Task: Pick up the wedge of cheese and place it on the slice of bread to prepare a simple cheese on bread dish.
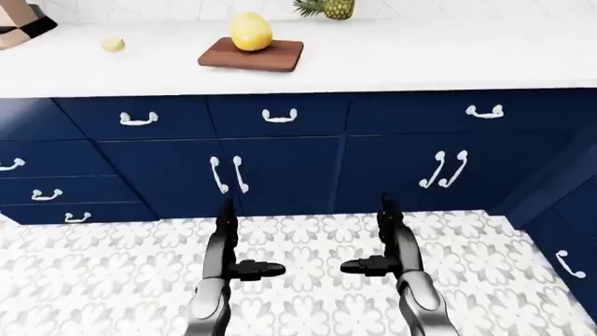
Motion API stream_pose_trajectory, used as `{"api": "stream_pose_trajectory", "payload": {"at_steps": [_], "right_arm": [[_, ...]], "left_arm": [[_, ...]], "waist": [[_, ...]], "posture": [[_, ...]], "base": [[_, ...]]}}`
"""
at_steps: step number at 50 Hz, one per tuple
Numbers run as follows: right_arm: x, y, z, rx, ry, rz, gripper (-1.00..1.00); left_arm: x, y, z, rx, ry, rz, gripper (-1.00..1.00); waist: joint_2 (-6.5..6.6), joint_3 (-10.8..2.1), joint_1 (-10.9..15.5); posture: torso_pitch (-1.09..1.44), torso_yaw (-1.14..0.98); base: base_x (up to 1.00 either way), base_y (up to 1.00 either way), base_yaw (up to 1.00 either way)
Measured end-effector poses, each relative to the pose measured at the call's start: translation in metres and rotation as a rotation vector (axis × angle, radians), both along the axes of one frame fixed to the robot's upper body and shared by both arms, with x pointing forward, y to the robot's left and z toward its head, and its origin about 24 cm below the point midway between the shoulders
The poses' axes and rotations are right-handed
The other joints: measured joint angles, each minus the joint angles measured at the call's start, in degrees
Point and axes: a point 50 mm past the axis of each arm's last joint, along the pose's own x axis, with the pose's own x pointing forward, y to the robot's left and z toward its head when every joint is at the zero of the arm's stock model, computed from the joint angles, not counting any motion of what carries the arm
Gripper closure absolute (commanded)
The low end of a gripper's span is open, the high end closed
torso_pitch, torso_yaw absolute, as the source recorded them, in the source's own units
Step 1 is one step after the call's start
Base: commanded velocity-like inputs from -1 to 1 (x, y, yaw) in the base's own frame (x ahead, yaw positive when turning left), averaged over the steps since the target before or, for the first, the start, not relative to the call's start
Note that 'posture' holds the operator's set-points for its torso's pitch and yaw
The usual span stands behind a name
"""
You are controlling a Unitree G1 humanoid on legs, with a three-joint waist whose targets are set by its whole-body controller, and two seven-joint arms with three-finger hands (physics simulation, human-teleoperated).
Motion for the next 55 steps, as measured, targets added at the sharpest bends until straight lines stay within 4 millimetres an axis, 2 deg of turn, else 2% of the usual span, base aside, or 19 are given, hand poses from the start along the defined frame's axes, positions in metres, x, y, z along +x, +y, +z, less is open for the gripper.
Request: {"api": "stream_pose_trajectory", "payload": {"at_steps": [1,3,5,7,9,12,16,21,24,27,30,36,37,39,40,43,48,53,55], "right_arm": [[0.000,0.000,0.004,0.004,-0.020,0.000,-1.00],[0.004,0.000,0.022,0.013,-0.111,0.008,-1.00],[0.005,0.003,0.026,0.021,-0.143,0.019,-1.00],[0.002,0.004,0.021,0.024,-0.123,0.027,-1.00],[0.002,0.005,0.017,0.023,-0.100,0.031,-1.00],[0.003,0.004,0.021,0.017,-0.086,0.030,-1.00],[0.014,0.006,0.050,0.003,-0.136,0.036,-1.00],[0.020,0.011,0.107,-0.003,-0.265,0.053,-1.00],[0.018,0.010,0.128,0.016,-0.324,0.061,-1.00],[0.018,0.011,0.130,0.006,-0.313,0.075,-1.00],[0.020,0.007,0.125,0.008,-0.282,0.063,-1.00],[0.024,0.010,0.122,0.016,-0.250,0.068,-1.00],[0.023,0.012,0.124,0.021,-0.261,0.075,-1.00],[0.022,0.015,0.130,0.029,-0.289,0.092,-1.00],[0.021,0.018,0.132,0.037,-0.300,0.104,-1.00],[0.020,0.025,0.125,0.054,-0.272,0.136,-1.00],[0.019,0.018,0.121,0.054,-0.256,0.109,-1.00],[0.020,0.019,0.123,0.066,-0.276,0.116,-1.00],[0.020,0.020,0.122,0.076,-0.279,0.119,-1.00]], "left_arm": [[0.002,0.000,0.003,0.004,-0.019,-0.009,-1.00],[0.010,0.002,0.017,0.016,-0.096,-0.023,-1.00],[0.011,0.000,0.018,0.017,-0.114,-0.032,-1.00],[0.007,-0.003,0.012,0.016,-0.087,-0.045,-1.00],[0.006,-0.005,0.010,0.019,-0.065,-0.058,-1.00],[0.008,-0.004,0.020,0.031,-0.071,-0.065,-1.00],[0.019,-0.001,0.056,0.081,-0.138,-0.073,-1.00],[0.024,0.002,0.115,0.111,-0.262,-0.077,-1.00],[0.022,0.008,0.137,0.117,-0.303,-0.064,-1.00],[0.021,0.014,0.135,0.112,-0.271,-0.052,-1.00],[0.019,0.015,0.129,0.100,-0.229,-0.060,-1.00],[0.016,0.015,0.130,0.101,-0.218,-0.070,-1.00],[0.016,0.013,0.131,0.103,-0.228,-0.075,-1.00],[0.015,0.009,0.135,0.105,-0.249,-0.088,-1.00],[0.015,0.009,0.136,0.110,-0.254,-0.091,-1.00],[0.015,0.016,0.130,0.114,-0.223,-0.067,-1.00],[0.014,0.017,0.133,0.117,-0.239,-0.054,-1.00],[0.014,0.017,0.131,0.110,-0.231,-0.057,-1.00],[0.014,0.018,0.132,0.105,-0.239,-0.052,-1.00]], "waist": [[-0.20,-0.58,0.0],[-0.18,-3.44,0.2],[-0.54,-2.38,0.3],[-0.53,-3.06,0.3],[-0.44,-3.03,0.3],[-0.32,-2.79,0.3],[-0.19,-3.25,0.3],[-0.12,-4.42,0.5],[-0.08,-4.97,0.5],[0.45,-4.84,0.2],[1.08,-3.82,-0.3],[1.14,-2.92,-0.4],[1.55,-3.02,-0.5],[3.61,-3.23,-0.6],[4.05,-3.31,-0.4],[4.05,-2.77,0.2],[0.84,-2.34,-0.3],[-1.21,-2.26,-0.5],[-2.45,-2.61,-0.5]], "posture": [[0.00,0.00],[0.00,0.00],[0.00,0.00],[0.00,0.00],[0.00,0.00],[0.00,0.00],[0.00,0.00],[0.00,0.00],[0.00,0.00],[0.00,0.00],[0.00,0.00],[0.00,0.00],[0.00,0.00],[0.00,0.00],[0.00,0.00],[0.00,0.00],[0.00,0.00],[0.00,0.00],[0.00,0.00]], "base": [[0.00,0.00,0.00],[0.00,0.00,0.00],[0.00,0.00,0.00],[0.00,0.00,0.00],[0.00,0.00,0.00],[0.00,0.00,0.00],[0.00,0.00,0.00],[0.00,0.00,0.00],[0.00,0.00,0.00],[0.00,0.18,0.00],[0.00,0.26,0.00],[0.00,0.46,0.00],[0.00,0.52,0.00],[0.00,0.52,0.00],[0.00,0.52,0.00],[0.00,0.52,0.00],[0.00,0.52,0.00],[0.00,0.52,0.00],[0.00,0.52,0.00]]}}
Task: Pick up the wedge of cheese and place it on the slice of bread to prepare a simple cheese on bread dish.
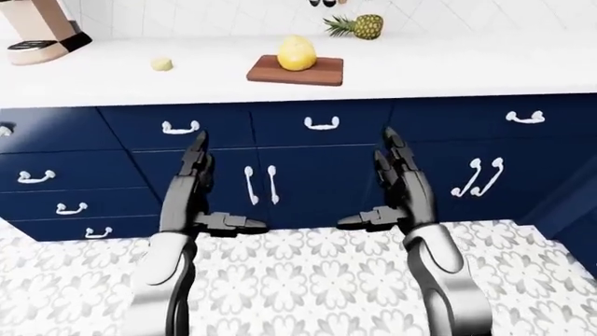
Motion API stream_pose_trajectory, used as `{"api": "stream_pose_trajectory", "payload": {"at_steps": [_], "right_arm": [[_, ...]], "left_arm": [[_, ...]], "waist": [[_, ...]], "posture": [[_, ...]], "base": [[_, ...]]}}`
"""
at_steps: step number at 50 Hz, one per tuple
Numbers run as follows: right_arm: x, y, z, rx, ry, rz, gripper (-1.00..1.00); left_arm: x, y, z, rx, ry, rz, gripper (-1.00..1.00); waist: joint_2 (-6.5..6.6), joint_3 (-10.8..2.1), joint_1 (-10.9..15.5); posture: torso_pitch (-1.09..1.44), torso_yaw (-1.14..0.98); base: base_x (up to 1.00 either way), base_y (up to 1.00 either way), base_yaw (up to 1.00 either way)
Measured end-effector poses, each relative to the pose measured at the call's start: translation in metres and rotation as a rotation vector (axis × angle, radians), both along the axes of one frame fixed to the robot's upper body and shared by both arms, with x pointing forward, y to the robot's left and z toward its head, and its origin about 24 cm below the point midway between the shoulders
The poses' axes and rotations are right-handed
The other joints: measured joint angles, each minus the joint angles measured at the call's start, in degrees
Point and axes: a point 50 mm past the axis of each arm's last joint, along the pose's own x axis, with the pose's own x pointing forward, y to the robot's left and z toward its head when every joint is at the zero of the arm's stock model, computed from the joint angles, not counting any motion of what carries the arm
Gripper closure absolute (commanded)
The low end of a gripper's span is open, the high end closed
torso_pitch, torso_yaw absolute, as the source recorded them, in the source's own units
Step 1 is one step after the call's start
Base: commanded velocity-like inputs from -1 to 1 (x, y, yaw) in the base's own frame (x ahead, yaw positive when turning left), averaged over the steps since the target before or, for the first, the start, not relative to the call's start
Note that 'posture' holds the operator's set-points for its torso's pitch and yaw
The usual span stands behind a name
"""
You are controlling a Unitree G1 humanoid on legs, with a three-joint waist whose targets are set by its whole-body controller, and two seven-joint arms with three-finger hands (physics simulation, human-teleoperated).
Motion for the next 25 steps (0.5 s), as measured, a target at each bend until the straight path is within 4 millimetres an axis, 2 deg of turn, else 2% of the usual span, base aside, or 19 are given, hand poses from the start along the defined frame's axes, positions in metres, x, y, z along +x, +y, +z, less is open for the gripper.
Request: {"api": "stream_pose_trajectory", "payload": {"at_steps": [2,4,6,10,13,17,21,25], "right_arm": [[0.000,-0.003,-0.008,0.004,0.027,-0.008,-1.00],[0.000,-0.006,-0.016,0.004,0.066,-0.015,-1.00],[0.000,-0.007,-0.013,0.002,0.061,-0.018,-1.00],[-0.001,-0.006,-0.003,0.002,0.005,-0.014,-1.00],[0.001,-0.002,-0.001,0.011,-0.002,0.001,-1.00],[-0.002,0.006,-0.014,0.018,0.055,0.049,-1.00],[-0.002,0.002,-0.015,0.013,0.053,0.043,-1.00],[-0.003,0.002,-0.014,0.008,0.033,0.041,-1.00]], "left_arm": [[0.001,-0.004,-0.003,-0.010,0.005,-0.013,-1.00],[0.003,-0.007,-0.008,-0.012,0.030,-0.029,-1.00],[0.003,-0.008,-0.006,-0.014,0.027,-0.033,-1.00],[0.004,-0.009,0.004,-0.010,-0.017,-0.037,-1.00],[0.004,-0.008,0.007,-0.003,-0.033,-0.037,-1.00],[0.003,0.000,-0.003,-0.003,0.014,0.006,-1.00],[0.004,-0.003,-0.004,-0.007,0.005,-0.007,-1.00],[0.002,-0.004,-0.004,-0.011,0.000,-0.010,-1.00]], "waist": [[0.47,-0.05,-0.7],[-0.36,-0.73,-0.6],[0.11,-1.05,-0.5],[3.32,-0.12,-0.6],[7.10,-1.02,-0.2],[6.77,-0.32,0.7],[3.94,-0.10,0.5],[2.57,0.19,0.3]], "posture": [[0.00,0.00],[0.00,0.00],[0.00,0.00],[0.00,0.00],[0.00,0.00],[0.00,0.00],[0.00,0.00],[0.00,0.00]], "base": [[0.00,0.52,0.00],[0.00,0.52,0.00],[0.00,0.53,0.00],[0.00,0.67,0.00],[0.00,0.66,0.00],[0.00,0.45,0.00],[0.00,0.43,0.00],[0.00,0.44,0.00]]}}
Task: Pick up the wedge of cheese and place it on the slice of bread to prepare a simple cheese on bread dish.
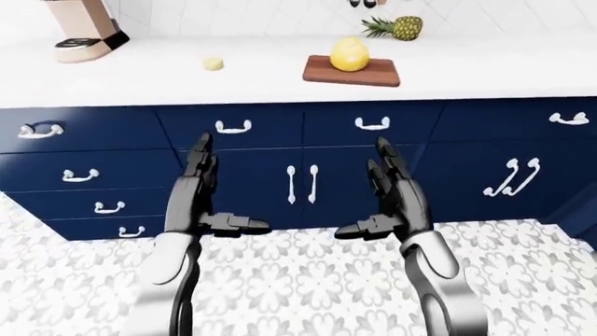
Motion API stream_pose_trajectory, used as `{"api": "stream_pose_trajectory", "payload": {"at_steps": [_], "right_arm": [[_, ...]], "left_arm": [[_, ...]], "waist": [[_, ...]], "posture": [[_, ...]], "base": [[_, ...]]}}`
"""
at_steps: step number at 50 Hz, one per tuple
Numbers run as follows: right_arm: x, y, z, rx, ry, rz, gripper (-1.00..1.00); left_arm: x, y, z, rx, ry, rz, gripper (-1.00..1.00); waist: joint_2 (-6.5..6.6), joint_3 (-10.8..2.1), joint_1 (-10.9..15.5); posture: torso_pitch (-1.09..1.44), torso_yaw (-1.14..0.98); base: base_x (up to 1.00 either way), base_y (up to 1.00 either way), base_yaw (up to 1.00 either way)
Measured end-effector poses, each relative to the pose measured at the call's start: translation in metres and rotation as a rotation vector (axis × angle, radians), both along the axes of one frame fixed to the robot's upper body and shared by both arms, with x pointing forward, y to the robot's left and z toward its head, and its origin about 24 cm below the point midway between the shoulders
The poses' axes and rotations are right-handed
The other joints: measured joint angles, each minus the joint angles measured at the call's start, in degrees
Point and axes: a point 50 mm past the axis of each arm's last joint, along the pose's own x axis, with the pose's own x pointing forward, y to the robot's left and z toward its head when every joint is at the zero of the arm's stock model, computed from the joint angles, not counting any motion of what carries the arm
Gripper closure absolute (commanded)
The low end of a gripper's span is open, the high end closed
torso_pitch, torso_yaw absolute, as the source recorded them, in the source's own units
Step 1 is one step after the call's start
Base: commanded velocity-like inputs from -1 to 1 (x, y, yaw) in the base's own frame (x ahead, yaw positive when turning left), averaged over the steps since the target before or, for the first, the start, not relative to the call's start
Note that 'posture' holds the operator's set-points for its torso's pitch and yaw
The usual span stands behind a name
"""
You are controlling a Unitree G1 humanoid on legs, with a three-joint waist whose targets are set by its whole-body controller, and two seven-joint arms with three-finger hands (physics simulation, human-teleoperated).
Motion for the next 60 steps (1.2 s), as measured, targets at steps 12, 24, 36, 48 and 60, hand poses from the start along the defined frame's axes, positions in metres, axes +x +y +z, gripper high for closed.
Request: {"api": "stream_pose_trajectory", "payload": {"at_steps": [12,24,36,48,60], "right_arm": [[-0.001,-0.007,-0.006,-0.015,0.038,-0.036,-1.00],[0.001,0.005,-0.002,0.004,0.028,0.016,-1.00],[0.000,-0.007,0.027,-0.015,-0.080,-0.046,-1.00],[0.000,-0.016,0.020,-0.026,-0.052,-0.089,-1.00],[0.000,-0.009,0.024,-0.001,-0.047,-0.042,-1.00]], "left_arm": [[-0.003,0.000,0.002,-0.009,0.009,-0.016,-1.00],[-0.002,0.012,0.002,0.011,0.014,0.041,-1.00],[0.004,0.003,0.031,0.027,-0.052,0.001,-1.00],[0.006,-0.006,0.031,0.019,-0.044,-0.044,-1.00],[0.011,-0.003,0.033,0.031,-0.042,-0.029,-1.00]], "waist": [[-2.59,-1.15,-1.0],[2.89,-0.88,4.0],[-0.67,1.78,1.5],[-1.82,0.23,0.9],[4.73,-0.81,2.3]], "posture": [[0.00,0.00],[0.00,0.00],[0.00,0.00],[0.00,0.00],[0.00,0.00]], "base": [[0.00,0.62,0.00],[0.00,0.31,0.50],[0.25,0.09,0.00],[0.26,0.62,0.00],[0.10,0.46,0.21]]}}
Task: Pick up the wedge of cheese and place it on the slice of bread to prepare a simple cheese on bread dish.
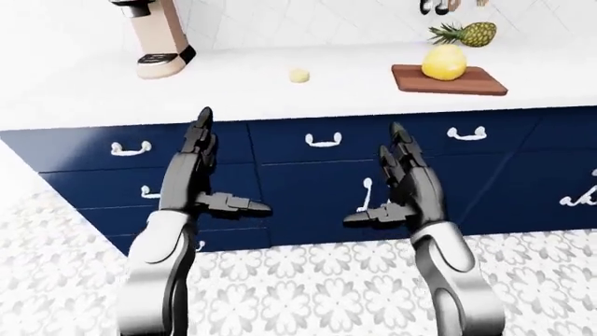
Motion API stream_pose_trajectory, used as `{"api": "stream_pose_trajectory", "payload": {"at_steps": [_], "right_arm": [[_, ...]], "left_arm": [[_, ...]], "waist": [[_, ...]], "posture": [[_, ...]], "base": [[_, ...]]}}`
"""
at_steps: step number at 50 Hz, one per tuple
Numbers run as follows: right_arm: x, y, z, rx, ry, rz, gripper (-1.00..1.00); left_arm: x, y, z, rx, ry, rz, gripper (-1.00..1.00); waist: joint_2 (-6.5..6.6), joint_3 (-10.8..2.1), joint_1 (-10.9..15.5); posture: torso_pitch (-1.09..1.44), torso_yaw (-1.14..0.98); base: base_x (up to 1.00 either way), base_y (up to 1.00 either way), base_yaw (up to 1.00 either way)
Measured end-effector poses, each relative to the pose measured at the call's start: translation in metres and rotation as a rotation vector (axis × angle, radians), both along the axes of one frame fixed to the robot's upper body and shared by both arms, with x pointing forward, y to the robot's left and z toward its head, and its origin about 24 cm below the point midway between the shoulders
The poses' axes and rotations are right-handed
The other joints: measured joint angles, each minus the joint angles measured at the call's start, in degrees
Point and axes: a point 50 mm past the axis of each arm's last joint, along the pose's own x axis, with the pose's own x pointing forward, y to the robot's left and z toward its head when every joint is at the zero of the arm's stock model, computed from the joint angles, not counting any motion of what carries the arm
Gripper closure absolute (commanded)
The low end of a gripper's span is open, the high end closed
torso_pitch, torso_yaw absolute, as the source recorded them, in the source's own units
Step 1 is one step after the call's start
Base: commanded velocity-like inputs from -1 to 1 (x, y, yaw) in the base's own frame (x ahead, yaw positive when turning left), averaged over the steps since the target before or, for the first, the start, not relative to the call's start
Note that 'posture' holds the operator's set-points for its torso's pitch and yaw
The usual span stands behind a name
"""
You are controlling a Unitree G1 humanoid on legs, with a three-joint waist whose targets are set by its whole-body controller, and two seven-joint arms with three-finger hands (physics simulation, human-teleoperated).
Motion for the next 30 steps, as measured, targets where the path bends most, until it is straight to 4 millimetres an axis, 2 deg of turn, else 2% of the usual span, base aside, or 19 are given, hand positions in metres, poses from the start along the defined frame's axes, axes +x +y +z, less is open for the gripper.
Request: {"api": "stream_pose_trajectory", "payload": {"at_steps": [2,5,7,10,12,16,24,30], "right_arm": [[0.000,-0.003,0.003,0.004,-0.024,-0.015,-1.00],[0.000,0.001,0.009,0.009,-0.054,0.005,-1.00],[0.000,0.008,0.011,0.011,-0.058,0.041,-1.00],[0.001,0.010,0.008,0.017,-0.047,0.058,-1.00],[0.003,0.002,0.006,0.025,-0.032,0.019,-1.00],[0.002,-0.011,0.009,0.037,-0.043,-0.054,-1.00],[0.000,-0.012,0.017,0.046,-0.082,-0.058,-1.00],[0.000,-0.012,0.019,0.048,-0.082,-0.053,-1.00]], "left_arm": [[-0.001,-0.004,0.003,0.000,-0.022,-0.024,-1.00],[-0.002,0.000,0.004,0.002,-0.028,-0.009,-1.00],[-0.004,0.007,0.004,0.007,-0.021,0.026,-1.00],[-0.003,0.009,0.002,0.009,-0.008,0.050,-1.00],[-0.002,0.004,0.001,0.010,0.006,0.028,-1.00],[0.000,-0.003,0.005,0.015,0.006,-0.009,-1.00],[0.000,-0.008,0.005,0.020,-0.007,-0.028,-1.00],[-0.003,-0.007,0.007,0.019,-0.012,-0.016,-1.00]], "waist": [[-1.01,-0.20,0.2],[-2.90,0.41,0.7],[-3.45,0.89,0.4],[-3.23,0.89,-0.5],[-2.82,0.61,-0.5],[-1.89,1.26,-1.2],[-1.59,1.68,-2.1],[-0.96,1.51,-1.7]], "posture": [[0.00,0.00],[0.00,0.00],[0.00,0.00],[0.00,0.00],[0.00,0.00],[0.00,0.00],[0.00,0.00],[0.00,0.00]], "base": [[0.00,0.00,1.00],[0.00,0.00,1.00],[0.00,0.00,0.00],[0.00,0.00,0.00],[0.18,-0.04,0.00],[0.36,-0.16,0.00],[0.37,-0.15,0.00],[0.37,-0.15,0.00]]}}
